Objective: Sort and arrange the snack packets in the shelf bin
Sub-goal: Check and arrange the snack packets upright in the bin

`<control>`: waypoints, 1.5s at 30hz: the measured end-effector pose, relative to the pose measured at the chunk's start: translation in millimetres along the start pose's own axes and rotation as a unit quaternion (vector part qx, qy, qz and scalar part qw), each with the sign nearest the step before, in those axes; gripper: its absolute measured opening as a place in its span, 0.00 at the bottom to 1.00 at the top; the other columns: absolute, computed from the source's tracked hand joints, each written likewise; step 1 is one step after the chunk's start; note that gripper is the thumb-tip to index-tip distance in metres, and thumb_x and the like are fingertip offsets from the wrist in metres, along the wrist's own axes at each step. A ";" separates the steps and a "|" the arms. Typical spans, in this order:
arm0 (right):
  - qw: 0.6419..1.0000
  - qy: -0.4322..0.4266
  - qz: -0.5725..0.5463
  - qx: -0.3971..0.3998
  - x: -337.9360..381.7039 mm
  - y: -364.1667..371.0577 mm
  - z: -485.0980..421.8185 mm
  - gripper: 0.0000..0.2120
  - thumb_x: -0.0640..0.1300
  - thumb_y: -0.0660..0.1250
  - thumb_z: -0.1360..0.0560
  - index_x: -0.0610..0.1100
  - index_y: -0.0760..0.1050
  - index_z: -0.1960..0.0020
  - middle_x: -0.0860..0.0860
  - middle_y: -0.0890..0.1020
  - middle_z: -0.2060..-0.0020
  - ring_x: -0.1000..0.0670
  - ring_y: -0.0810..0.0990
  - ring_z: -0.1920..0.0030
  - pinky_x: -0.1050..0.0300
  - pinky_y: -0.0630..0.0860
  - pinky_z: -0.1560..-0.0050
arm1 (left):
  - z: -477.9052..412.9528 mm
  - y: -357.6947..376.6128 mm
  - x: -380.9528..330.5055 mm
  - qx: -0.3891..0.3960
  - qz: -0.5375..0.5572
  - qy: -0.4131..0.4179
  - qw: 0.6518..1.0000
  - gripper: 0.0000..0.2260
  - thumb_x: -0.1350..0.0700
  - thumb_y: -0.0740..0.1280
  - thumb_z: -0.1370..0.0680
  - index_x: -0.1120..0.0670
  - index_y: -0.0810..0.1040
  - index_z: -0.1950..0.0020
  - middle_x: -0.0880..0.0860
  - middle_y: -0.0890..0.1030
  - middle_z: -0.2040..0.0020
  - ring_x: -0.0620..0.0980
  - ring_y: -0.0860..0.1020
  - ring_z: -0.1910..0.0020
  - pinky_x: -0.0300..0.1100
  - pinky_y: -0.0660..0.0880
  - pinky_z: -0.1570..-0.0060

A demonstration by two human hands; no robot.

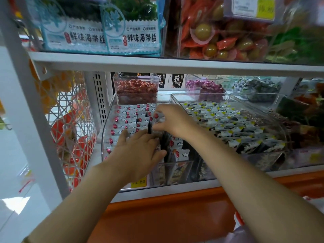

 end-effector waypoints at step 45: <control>0.920 0.040 -0.220 -0.321 -1.0 -36.3 60.5 0.05 0.38 0.63 0.22 0.44 0.70 0.57 0.50 0.78 0.65 0.55 0.75 0.69 0.62 0.72 0.70 | 19.3 -29.9 25.9 -0.243 0.359 -0.111 0.894 0.18 0.55 0.59 0.19 0.54 0.67 0.29 0.51 0.74 0.36 0.45 0.74 0.48 0.30 0.65 0.51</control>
Point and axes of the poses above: each hand's wrist, its own z-axis away from the middle knuckle, its own y-axis out of the palm, x = y × z, the point moved 3 cm from there along -z, towards the middle knuckle
